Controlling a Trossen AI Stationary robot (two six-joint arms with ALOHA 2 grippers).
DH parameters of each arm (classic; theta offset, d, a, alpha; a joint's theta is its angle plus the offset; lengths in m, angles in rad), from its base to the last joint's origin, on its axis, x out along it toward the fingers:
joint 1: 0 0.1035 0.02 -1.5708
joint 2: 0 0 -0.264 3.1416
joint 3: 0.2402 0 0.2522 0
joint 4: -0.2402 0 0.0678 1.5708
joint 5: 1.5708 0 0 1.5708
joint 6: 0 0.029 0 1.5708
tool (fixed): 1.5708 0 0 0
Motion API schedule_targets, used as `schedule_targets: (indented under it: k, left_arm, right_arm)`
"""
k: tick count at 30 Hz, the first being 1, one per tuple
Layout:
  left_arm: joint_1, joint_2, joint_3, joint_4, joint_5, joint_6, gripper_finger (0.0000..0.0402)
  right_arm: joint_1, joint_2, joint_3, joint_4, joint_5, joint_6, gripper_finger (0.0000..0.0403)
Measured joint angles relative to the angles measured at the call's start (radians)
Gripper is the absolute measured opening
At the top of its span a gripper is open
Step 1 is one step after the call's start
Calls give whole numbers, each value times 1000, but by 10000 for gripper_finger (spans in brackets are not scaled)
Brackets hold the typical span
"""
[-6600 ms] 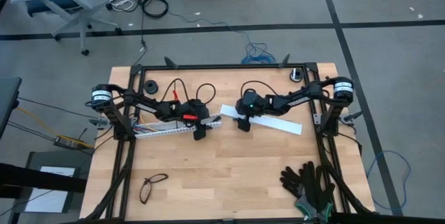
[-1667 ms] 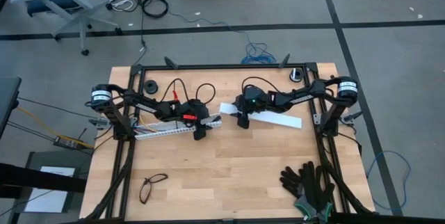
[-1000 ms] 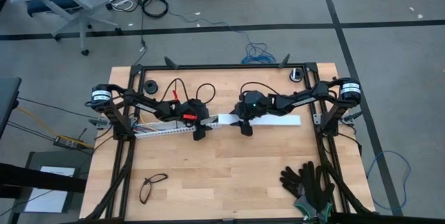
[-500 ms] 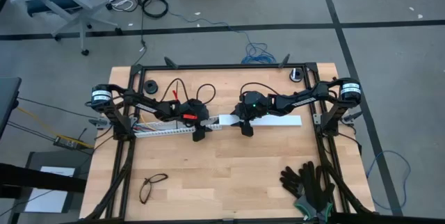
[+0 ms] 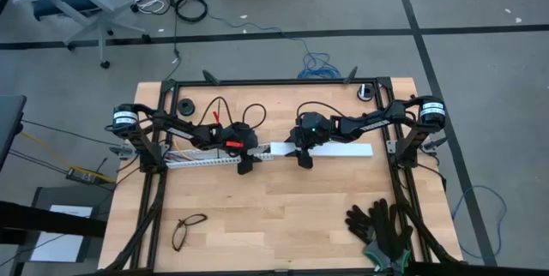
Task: Ziptie cables
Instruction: Close the white cable duct using the cover
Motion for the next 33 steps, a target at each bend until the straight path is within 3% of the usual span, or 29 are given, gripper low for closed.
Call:
schedule_targets:
  k: [24, 33]
  left_arm:
    - [0, 0, 0, 2, -17, -1, 209]
    - [0, 0, 0, 1, -16, -6, 209]
  right_arm:
    - [27, 0, 0, -3, 1, -7, 247]
    - [26, 0, 0, -2, 69, -8, 266]
